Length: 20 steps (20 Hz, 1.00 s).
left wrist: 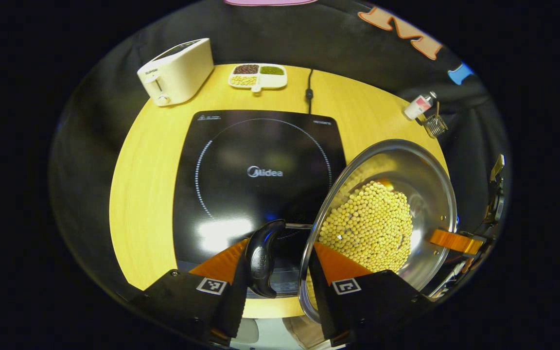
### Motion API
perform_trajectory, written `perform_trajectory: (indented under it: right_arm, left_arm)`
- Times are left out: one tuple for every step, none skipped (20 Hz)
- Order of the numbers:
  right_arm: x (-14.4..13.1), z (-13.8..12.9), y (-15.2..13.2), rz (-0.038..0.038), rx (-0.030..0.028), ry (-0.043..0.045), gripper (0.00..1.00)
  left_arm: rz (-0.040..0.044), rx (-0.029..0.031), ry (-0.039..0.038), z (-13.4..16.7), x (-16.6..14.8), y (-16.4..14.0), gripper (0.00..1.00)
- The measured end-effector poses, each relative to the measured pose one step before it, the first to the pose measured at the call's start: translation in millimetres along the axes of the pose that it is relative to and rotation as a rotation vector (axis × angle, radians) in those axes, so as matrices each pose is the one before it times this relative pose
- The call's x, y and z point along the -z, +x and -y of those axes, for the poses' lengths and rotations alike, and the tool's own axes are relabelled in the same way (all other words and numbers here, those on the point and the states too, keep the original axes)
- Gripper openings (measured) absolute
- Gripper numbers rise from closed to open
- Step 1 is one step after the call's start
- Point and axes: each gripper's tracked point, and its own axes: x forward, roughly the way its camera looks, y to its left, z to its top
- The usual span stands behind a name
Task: First push the handle of the pot to place it horizontally, then grasp the pot with both hands and set it on the induction cooktop.
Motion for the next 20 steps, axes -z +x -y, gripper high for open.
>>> perform_trajectory:
  right_arm:
    - [0.58,-9.56,5.94,0.00018,0.00165,-0.00356,0.48]
    - [-1.43,-8.59,7.06,-0.00193,0.00033,-0.00429,0.48]
    - [0.4,-9.81,6.79,-0.00142,-0.00117,-0.0024,0.48]
    - [-1.68,-8.86,6.9,-0.00152,-0.00247,-0.00226,0.48]
    - [-0.27,-9.59,6.22,0.00139,-0.00224,-0.00116,0.48]
    - [-1.24,-8.01,6.72,0.00094,-0.00049,-0.00222,0.48]
    - [-1.03,-7.27,6.1,0.00147,-0.00095,0.00163,0.48]
    - [-1.83,-6.62,6.65,0.00031,0.00102,0.00247,0.48]
    - [-2.06,-5.94,6.12,0.00205,0.00083,-0.00071,0.48]
    - [-3.4,-5.3,5.71,0.00166,-0.00026,0.00007,0.48]
    - [-2.33,-4.53,5.3,0.00471,-0.00228,-0.00488,0.48]
    - [-4.14,-3.7,3.54,0.00868,-0.00348,-0.00298,0.48]
    - [-4.05,-3.65,3.51,0.00688,-0.00257,-0.0016,0.41]
    - [-3.29,-2.19,3.74,0.0031,-0.00237,-0.00113,0.41]
    - [-2.12,-2.43,3.65,0.00039,0.00164,-0.00049,0.41]
    - [-2.66,-2.61,3.12,0.00099,0.00355,-0.00221,0.41]
    - [-1.27,-1.62,1.62,0.00389,0.00633,-0.0075,0.49]
    - [-2.17,-1.38,2.31,0.00307,0.00632,-0.00813,0.41]
    - [-0.34,-1.99,2.27,-0.00146,0.00416,-0.00205,0.41]
    - [-0.7,-2.36,2.4,-0.00182,0.00093,0.0006,0.41]
  left_arm:
    - [0.00049,-0.00347,-0.00307,-10.01,-1.86,0.45,0.64]
    - [0.00148,-0.00505,-0.00019,-10.34,-2.81,0.11,0.65]
    - [0.00534,-0.00631,0.00129,-10.62,-3.72,-0.85,0.65]
    - [0.00561,-0.00581,0.00343,-10.45,-3.13,-0.37,0.64]
    - [0.00592,-0.00589,0.00363,-10.13,-3.65,0.84,0.65]
    - [0.00529,-0.00362,0.0033,-9.58,-3.78,0.94,0.64]
    - [0.00407,-0.00309,0.00495,-8.29,-3.22,1.45,0.64]
    - [-0.00064,-0.00423,0.00265,-8.5,-3.53,1.55,0.64]
    - [-0.00147,-0.00627,0.00332,-7.35,-3.06,2.19,0.64]
    - [0.00456,-0.00991,0.00232,-6.25,-4.58,1.11,0.64]
    - [0.0138,-0.01167,0.00071,-6.79,-5.62,0.66,0.64]
    - [0.01486,-0.00814,0.0046,-4.53,-4.92,0.4,0.64]
    - [0.0165,-0.0042,0.0053,-2.62,-5.47,0.05,0.64]
    - [0.00816,-0.00221,0.00603,-2.74,-4.49,1.1,0.64]
    - [0.00275,-0.00269,0.00142,-1.93,-2.26,1.92,0.64]
    - [-0.00124,-0.003,0.00415,-2.03,-1.8,1.4,0.64]
    - [-0.00328,-0.00362,0.00086,-2.48,-1.47,2.29,0.64]
    - [0.00118,-0.00395,0.00217,-2.39,-2.35,1.11,0.64]
    - [0.00123,-0.0049,0.00223,-2.47,-0.9,1.27,0.64]
    - [0.00128,-0.00511,0.00402,-2.64,-0.92,-0.53,0.64]
